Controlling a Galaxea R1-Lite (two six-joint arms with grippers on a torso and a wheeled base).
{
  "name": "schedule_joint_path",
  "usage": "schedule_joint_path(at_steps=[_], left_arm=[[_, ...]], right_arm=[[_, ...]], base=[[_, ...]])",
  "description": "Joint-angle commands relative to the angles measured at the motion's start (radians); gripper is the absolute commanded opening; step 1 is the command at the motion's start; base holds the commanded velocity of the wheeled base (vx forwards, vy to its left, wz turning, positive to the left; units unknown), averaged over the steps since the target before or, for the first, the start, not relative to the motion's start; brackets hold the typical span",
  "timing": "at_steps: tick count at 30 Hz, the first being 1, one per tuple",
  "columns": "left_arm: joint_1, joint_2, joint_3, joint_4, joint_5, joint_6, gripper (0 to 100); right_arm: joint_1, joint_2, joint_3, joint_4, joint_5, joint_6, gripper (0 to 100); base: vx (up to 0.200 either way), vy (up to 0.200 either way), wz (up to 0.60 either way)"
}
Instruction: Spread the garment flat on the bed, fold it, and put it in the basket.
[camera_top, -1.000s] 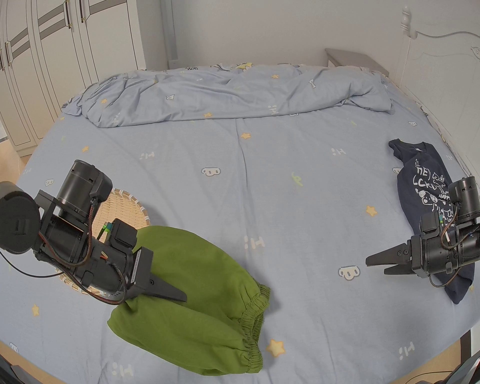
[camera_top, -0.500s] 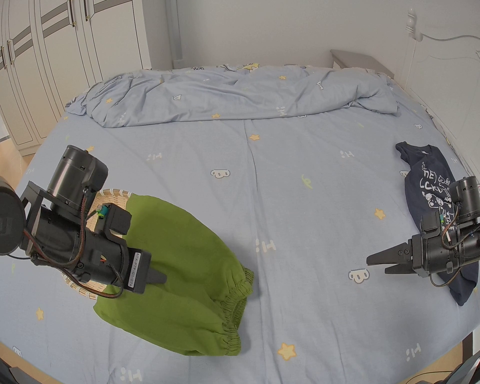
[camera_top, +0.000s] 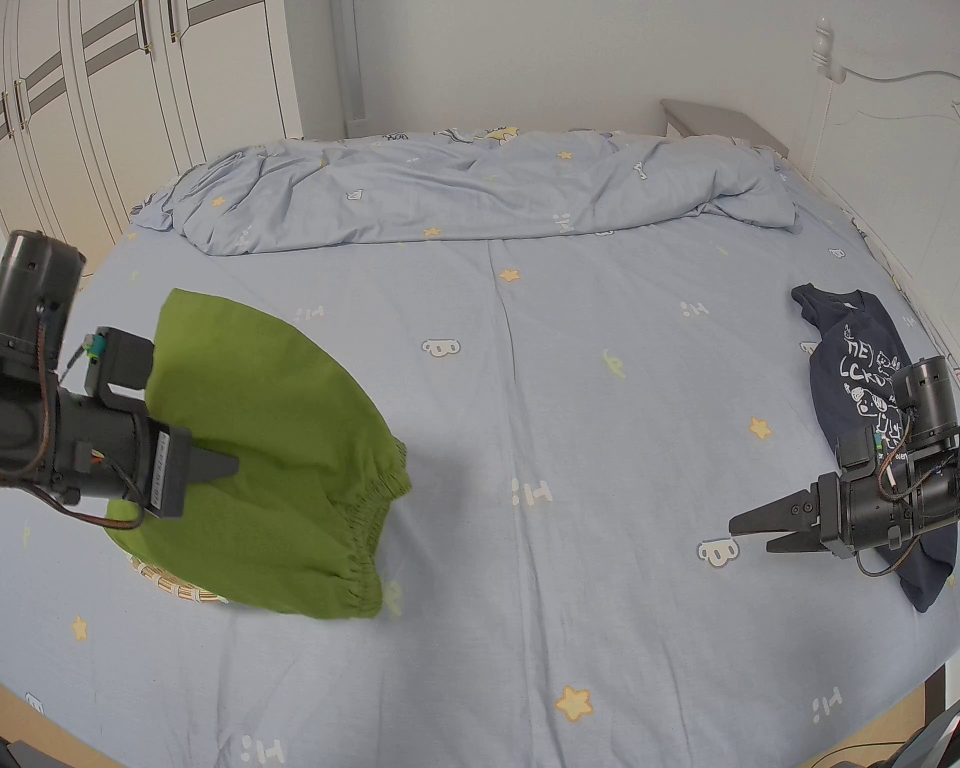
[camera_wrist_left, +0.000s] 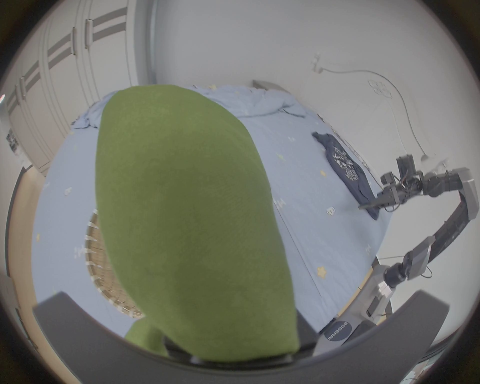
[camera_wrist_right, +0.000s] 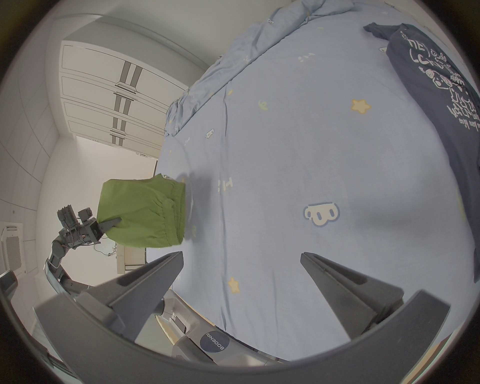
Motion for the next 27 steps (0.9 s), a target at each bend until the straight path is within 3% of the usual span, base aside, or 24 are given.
schedule_joint_path(at_steps=[1,12,27], left_arm=[[0.128,-0.05,-0.041,-0.01,-0.081,0.023,0],[0.334,-0.02,-0.104,-0.01,-0.314,0.013,0],[0.521,0.32,-0.031,-0.01,-0.33,0.004,0]], right_arm=[[0.001,0.008,0.002,0.001,0.0,0.0,100],[0.003,0.01,0.002,0.001,0.0,-0.001,100],[0.013,0.005,0.002,0.001,0.0,0.002,100]], base=[[0.0,0.0,0.0],[0.0,0.0,0.0],[0.0,0.0,0.0]])
